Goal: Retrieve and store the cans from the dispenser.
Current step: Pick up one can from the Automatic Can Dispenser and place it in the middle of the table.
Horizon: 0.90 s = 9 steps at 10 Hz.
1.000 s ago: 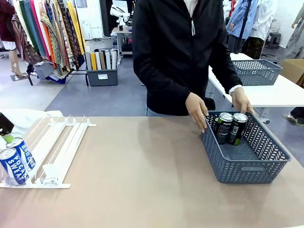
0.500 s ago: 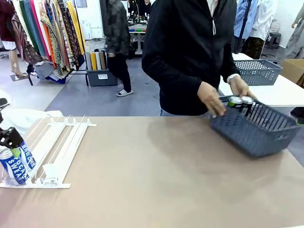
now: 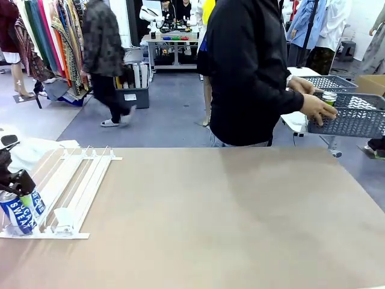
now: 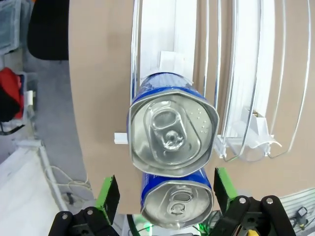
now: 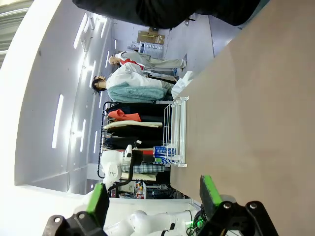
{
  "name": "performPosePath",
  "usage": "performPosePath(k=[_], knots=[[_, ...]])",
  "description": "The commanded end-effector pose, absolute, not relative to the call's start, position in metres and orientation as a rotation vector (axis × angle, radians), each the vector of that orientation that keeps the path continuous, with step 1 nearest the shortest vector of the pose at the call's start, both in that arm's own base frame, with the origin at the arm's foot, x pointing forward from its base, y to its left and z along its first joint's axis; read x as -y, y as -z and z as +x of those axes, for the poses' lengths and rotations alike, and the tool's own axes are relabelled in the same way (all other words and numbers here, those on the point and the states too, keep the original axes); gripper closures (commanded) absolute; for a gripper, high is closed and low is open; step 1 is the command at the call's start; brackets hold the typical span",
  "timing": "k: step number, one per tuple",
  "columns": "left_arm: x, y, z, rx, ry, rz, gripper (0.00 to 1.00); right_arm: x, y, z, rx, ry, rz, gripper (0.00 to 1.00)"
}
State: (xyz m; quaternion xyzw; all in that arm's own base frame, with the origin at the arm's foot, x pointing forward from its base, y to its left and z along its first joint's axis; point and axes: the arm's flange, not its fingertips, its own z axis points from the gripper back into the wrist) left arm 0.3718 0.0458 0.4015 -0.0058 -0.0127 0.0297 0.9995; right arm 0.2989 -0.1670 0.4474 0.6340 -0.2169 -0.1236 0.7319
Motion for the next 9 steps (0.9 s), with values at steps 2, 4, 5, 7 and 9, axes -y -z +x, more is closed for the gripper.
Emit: performPosePath(k=[2,4,5,7,9], knots=[[-0.0394,-0.3801,0.3505,0.054,-0.033,-0.053,0.0,0.1673,-0.4507,0.2993,0.485,0.263,1.403,0.0],[-0.0403,-0.3815,0.3517,0.042,-0.029,-0.081,0.0,0.1673,-0.4507,0.2993,0.485,0.263,1.403,0.0],[-0.0414,-0.3825,0.3503,0.049,-0.039,-0.071,0.0,0.1673,-0.4507,0.2993,0.485,0.263,1.403,0.0],[-0.0417,-0.383,0.3514,0.059,-0.038,-0.064,0.84,0.1673,-0.4507,0.2993,0.485,0.263,1.403,0.0],[-0.0412,-0.3826,0.3523,0.067,-0.037,-0.051,1.0,0.1673,-0.4507,0.2993,0.485,0.263,1.403,0.0]])
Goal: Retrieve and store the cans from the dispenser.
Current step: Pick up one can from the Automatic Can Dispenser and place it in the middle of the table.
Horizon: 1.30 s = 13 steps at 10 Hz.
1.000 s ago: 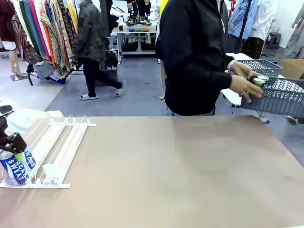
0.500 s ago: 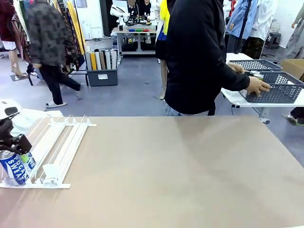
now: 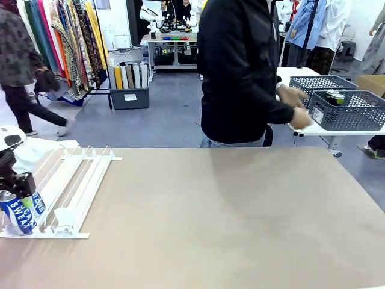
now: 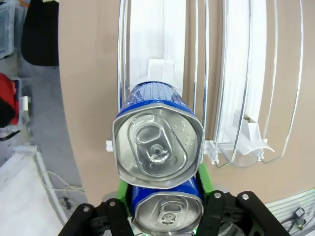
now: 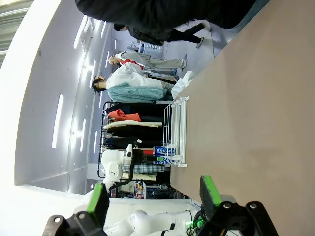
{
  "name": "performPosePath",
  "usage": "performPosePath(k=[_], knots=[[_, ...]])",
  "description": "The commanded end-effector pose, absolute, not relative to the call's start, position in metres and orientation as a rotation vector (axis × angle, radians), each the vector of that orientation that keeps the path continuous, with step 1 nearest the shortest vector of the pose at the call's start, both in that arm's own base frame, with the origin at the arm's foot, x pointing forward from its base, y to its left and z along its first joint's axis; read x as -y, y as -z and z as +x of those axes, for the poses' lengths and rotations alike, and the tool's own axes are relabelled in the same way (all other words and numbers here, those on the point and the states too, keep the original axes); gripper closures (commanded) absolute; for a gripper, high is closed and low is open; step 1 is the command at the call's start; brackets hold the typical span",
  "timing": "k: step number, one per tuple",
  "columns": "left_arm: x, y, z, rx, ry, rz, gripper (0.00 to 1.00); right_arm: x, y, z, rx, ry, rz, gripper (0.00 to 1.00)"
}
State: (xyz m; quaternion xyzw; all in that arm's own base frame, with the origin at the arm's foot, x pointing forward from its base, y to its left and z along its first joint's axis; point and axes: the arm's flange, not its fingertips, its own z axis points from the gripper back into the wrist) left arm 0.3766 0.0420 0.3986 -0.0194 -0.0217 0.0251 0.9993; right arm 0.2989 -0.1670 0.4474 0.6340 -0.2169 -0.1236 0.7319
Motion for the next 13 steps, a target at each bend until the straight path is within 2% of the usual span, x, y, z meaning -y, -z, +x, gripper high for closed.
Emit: performPosePath(k=[1,4,6,11,13], knots=[[-0.042,-0.384,0.353,0.071,-0.037,-0.052,1.0,0.167,-0.451,0.299,0.485,0.263,1.403,0.0],[-0.043,-0.385,0.353,0.067,-0.043,-0.062,1.0,0.167,-0.451,0.299,0.485,0.263,1.403,0.0],[-0.045,-0.406,0.346,0.101,-0.061,-0.06,1.0,0.167,-0.451,0.299,0.485,0.263,1.403,0.0],[-0.042,-0.569,0.275,0.306,-0.085,0.017,1.0,0.167,-0.451,0.299,0.485,0.263,1.403,0.0],[-0.039,-0.605,0.246,0.356,-0.083,-0.071,1.0,0.167,-0.451,0.299,0.485,0.263,1.403,0.0]])
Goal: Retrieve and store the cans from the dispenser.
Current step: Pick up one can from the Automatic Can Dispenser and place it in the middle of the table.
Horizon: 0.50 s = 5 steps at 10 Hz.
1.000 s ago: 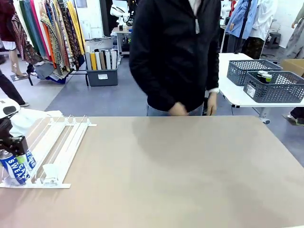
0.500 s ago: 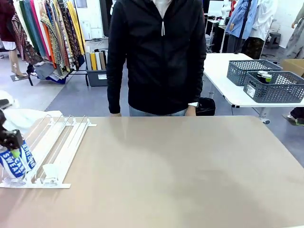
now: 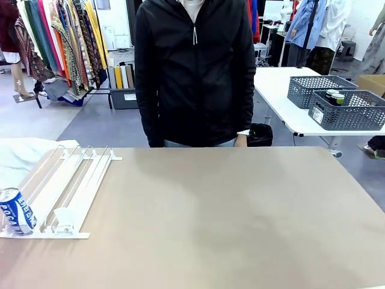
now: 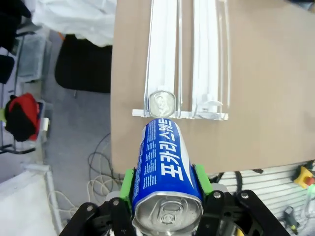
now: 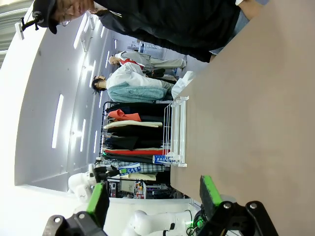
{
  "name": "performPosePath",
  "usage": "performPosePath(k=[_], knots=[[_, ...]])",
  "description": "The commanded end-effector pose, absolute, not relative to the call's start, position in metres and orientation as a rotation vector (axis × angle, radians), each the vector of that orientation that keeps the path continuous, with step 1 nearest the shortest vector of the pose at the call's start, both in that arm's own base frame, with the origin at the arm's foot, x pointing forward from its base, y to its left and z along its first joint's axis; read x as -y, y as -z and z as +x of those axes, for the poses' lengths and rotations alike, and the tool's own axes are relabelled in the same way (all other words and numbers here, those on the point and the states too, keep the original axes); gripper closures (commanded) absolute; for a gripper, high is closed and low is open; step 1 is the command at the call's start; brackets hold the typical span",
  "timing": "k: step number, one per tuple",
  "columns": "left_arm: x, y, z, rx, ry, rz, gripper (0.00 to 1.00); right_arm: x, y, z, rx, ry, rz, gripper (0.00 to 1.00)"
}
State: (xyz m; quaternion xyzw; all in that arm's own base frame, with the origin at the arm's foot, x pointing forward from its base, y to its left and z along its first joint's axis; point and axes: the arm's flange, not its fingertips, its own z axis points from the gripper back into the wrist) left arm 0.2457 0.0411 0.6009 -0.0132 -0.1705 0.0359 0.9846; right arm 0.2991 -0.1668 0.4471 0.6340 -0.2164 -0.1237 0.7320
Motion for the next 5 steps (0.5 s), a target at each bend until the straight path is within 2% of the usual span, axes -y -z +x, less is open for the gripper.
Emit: performPosePath(k=[1,5], knots=[[-0.042,-0.5752,0.2643,0.305,-0.066,-0.013,1.0,0.1673,-0.4507,0.2993,0.485,0.263,1.403,0.0],[-0.042,-0.5752,0.2643,0.305,-0.066,-0.013,1.0,0.1673,-0.4507,0.2993,0.485,0.263,1.403,0.0]])
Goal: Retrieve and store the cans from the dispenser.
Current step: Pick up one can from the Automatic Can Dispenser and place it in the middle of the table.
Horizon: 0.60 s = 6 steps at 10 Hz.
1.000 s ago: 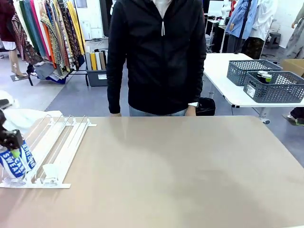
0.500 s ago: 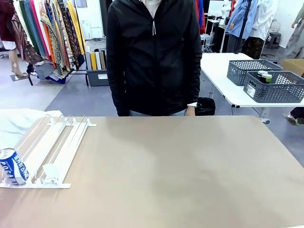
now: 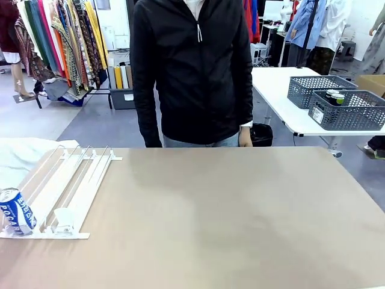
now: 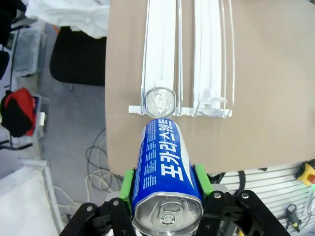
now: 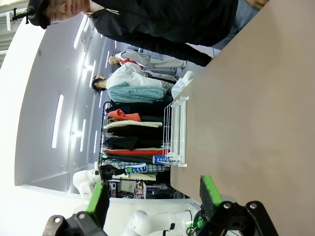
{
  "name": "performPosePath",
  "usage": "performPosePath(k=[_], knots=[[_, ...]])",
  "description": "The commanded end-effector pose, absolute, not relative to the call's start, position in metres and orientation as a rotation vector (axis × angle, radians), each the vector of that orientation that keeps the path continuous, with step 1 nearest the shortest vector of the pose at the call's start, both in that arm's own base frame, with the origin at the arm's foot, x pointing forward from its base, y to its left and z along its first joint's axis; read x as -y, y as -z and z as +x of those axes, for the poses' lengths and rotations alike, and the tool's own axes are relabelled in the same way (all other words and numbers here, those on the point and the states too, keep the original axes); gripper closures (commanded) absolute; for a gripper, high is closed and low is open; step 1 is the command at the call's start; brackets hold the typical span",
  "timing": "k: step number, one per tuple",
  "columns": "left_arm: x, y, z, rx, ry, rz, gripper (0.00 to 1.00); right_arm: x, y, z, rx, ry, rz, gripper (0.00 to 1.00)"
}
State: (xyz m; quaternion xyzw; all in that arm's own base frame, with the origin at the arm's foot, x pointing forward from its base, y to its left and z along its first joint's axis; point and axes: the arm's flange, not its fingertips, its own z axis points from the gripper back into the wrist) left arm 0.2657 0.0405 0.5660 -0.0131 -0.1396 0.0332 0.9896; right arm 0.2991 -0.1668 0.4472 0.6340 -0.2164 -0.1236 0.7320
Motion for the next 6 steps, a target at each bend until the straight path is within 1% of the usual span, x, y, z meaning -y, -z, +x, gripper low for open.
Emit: performPosePath(k=[1,2,3,6], knots=[[-0.042,-0.575,0.264,0.305,-0.066,-0.013,1.0,0.167,-0.451,0.299,0.485,0.263,1.403,0.0],[-0.04,-0.566,0.266,0.28,-0.067,-0.026,1.0,0.167,-0.451,0.299,0.485,0.263,1.403,0.0],[-0.008,-0.565,0.281,0.264,-0.033,-0.026,1.0,0.167,-0.451,0.299,0.485,0.263,1.403,0.0],[0.138,-0.589,0.328,0.377,0.151,-0.053,1.0,0.167,-0.451,0.299,0.485,0.263,1.403,0.0]])
